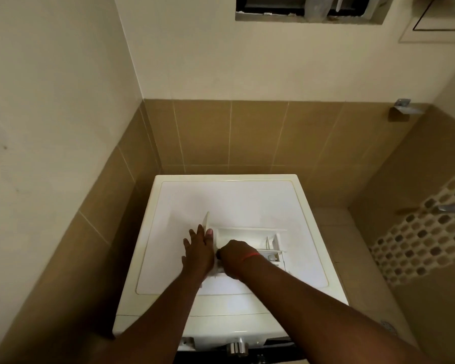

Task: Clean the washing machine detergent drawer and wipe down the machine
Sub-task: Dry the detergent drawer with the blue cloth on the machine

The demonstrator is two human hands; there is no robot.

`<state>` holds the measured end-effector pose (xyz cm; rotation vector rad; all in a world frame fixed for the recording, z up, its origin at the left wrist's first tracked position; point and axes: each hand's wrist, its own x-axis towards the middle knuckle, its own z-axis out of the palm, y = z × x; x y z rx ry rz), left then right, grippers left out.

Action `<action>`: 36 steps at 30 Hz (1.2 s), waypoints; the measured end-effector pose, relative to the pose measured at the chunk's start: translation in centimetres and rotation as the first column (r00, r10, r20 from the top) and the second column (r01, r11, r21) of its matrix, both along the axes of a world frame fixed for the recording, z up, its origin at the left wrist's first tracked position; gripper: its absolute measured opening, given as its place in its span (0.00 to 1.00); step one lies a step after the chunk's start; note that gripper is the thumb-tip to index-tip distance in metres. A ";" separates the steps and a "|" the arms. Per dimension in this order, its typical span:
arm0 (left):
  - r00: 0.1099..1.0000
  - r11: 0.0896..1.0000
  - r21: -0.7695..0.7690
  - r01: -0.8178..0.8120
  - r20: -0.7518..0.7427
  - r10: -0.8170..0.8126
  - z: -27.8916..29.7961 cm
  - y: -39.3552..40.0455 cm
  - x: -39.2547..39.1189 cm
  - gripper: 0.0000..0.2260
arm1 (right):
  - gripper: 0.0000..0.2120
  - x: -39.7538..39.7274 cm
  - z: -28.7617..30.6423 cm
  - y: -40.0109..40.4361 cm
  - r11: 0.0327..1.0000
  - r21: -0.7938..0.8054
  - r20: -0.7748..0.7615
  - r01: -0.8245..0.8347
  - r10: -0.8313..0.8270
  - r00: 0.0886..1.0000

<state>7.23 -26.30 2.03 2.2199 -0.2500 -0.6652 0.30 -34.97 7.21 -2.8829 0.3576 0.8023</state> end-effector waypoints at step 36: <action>0.983 0.979 0.181 0.091 0.141 -0.118 1.3 -0.4 -1.9 0.27 | 0.10 -10.7 -1.8 -6.5 0.721 0.602 0.528 0.343 -0.682 0.506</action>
